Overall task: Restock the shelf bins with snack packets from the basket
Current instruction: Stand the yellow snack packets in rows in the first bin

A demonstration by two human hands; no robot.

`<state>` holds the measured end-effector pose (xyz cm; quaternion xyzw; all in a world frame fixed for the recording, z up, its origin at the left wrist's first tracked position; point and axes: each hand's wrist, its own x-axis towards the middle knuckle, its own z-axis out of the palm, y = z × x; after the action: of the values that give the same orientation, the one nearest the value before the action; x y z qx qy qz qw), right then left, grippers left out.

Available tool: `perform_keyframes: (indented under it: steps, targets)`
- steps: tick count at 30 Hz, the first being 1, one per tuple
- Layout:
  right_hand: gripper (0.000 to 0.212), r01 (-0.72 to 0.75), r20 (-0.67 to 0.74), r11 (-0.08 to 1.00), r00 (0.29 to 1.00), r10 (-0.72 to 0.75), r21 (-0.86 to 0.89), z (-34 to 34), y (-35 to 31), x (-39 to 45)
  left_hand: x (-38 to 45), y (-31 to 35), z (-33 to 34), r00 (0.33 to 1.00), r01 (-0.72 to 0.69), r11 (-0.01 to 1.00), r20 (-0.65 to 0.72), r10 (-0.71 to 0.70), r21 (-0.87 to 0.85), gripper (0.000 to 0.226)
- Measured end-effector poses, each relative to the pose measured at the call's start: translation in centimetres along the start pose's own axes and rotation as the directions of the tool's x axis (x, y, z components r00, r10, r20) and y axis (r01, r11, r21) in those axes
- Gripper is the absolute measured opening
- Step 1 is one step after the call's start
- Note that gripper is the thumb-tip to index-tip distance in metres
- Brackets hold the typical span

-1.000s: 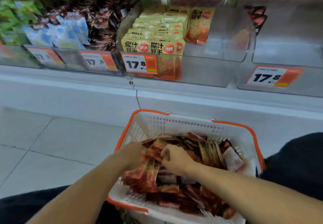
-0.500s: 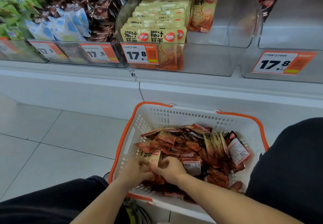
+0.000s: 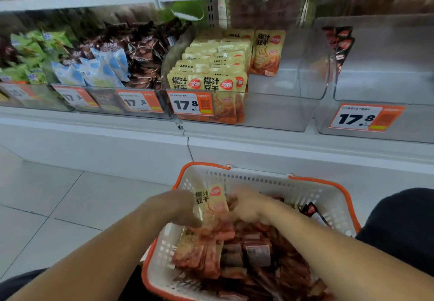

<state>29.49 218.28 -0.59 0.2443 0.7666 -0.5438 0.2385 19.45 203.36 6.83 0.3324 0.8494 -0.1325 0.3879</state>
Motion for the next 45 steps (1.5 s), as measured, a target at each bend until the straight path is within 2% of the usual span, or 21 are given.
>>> perform_keyframes:
  steps: [2,3,5,6,8,12,15,17,19,21,22,24,26,27,29,30,33,36,40,43,45]
  targets:
    - [0.023,0.173,-0.107,0.981,0.981,-0.164,0.087,-2.8,-2.3,-1.7,-1.1,0.2,-3.9,0.979,-0.095,0.994,-0.175,0.102,0.045,0.038]
    - [0.026,0.248,-0.160,0.964,0.960,-0.232,0.092,-4.1,-3.4,-2.5,-1.1,0.1,-5.4,0.944,-0.179,0.984,-0.285,0.165,-0.022,0.034]
    - [0.026,0.362,-0.264,0.930,0.905,-0.333,0.068,-6.2,-5.1,-4.1,-1.0,-0.3,-7.5,0.833,-0.406,0.888,-0.486,0.263,-0.214,0.020]
    - [0.029,0.411,-0.323,0.910,0.869,-0.374,0.052,-7.0,-5.6,-4.7,-0.9,-0.1,-8.3,0.771,-0.513,0.819,-0.558,0.306,-0.259,0.021]
    - [0.037,0.504,-0.457,0.863,0.766,-0.452,-0.010,-8.1,-6.5,-6.4,-0.8,0.8,-9.5,0.664,-0.648,0.714,-0.655,0.360,-0.265,0.023]
    - [0.050,0.592,-0.654,0.771,0.491,-0.575,-0.235,-10.2,-8.3,-9.9,-0.5,3.7,-11.7,0.477,-0.774,0.602,-0.805,0.353,-0.195,0.024]
    - [0.068,0.547,-0.621,0.667,0.306,-0.721,-0.505,-12.5,-9.7,-11.9,-0.9,5.4,-13.2,0.363,-0.850,0.492,-0.885,0.290,-0.188,0.026]
    - [0.066,0.477,-0.540,0.561,0.197,-0.818,-0.676,-14.3,-10.6,-12.3,-1.2,6.2,-14.3,0.237,-0.851,0.516,-0.946,0.221,-0.093,0.020]
    - [0.059,0.414,-0.468,0.474,0.125,-0.875,-0.777,-16.0,-11.4,-11.9,-1.1,6.8,-15.3,0.142,-0.831,0.555,-0.978,0.155,-0.032,0.020]
    - [0.056,0.380,-0.462,0.467,0.111,-0.880,-0.798,-17.4,-12.0,-10.8,-0.3,7.1,-16.0,0.110,-0.811,0.585,-0.985,0.131,-0.013,0.022]
    - [0.055,0.364,-0.487,0.493,0.116,-0.866,-0.790,-17.9,-12.1,-10.1,0.5,7.0,-16.3,0.095,-0.781,0.624,-0.986,0.136,0.011,0.022]
    - [0.056,0.315,-0.573,0.587,0.147,-0.807,-0.746,-18.5,-12.4,-8.4,2.6,6.4,-16.4,0.073,-0.658,0.750,-0.987,0.146,0.063,0.038]
    - [0.059,0.271,-0.666,0.688,0.183,-0.723,-0.673,-19.1,-12.8,-6.7,4.3,5.2,-16.0,0.085,-0.539,0.839,-0.985,0.147,0.079,0.052]
    - [0.060,0.263,-0.703,0.730,0.204,-0.681,-0.631,-19.6,-13.2,-5.8,4.7,4.7,-15.8,0.111,-0.493,0.866,-0.981,0.160,0.086,0.056]
    - [0.063,0.275,-0.753,0.790,0.251,-0.609,-0.548,-20.3,-13.9,-4.5,5.4,3.9,-15.3,0.170,-0.459,0.882,-0.965,0.202,0.104,0.062]
    - [0.064,0.290,-0.766,0.808,0.270,-0.583,-0.512,-20.6,-14.2,-4.0,5.6,3.6,-15.2,0.177,-0.456,0.882,-0.960,0.217,0.115,0.062]
    - [0.061,0.331,-0.780,0.829,0.307,-0.546,-0.450,-21.0,-14.1,-4.1,6.0,3.4,-15.1,0.146,-0.434,0.886,-0.957,0.249,0.165,0.056]
    - [0.059,0.335,-0.784,0.843,0.332,-0.524,-0.421,-21.1,-12.7,-5.7,6.2,3.2,-15.1,0.145,-0.435,0.883,-0.954,0.263,0.177,0.055]
    - [0.059,0.176,-0.777,0.829,0.288,-0.559,-0.531,-21.3,-11.6,-6.8,6.5,3.3,-15.2,0.147,-0.428,0.888,-0.956,0.253,0.169,0.055]
    - [0.054,0.022,-0.763,0.804,0.299,-0.573,-0.595,-21.6,-12.5,-5.1,6.5,3.5,-15.2,0.160,-0.409,0.897,-0.954,0.254,0.169,0.053]
    - [0.053,-0.017,-0.781,0.814,0.293,-0.552,-0.581,-22.5,-13.5,-3.1,6.5,3.5,-15.2,0.171,-0.401,0.901,-0.953,0.251,0.166,0.053]
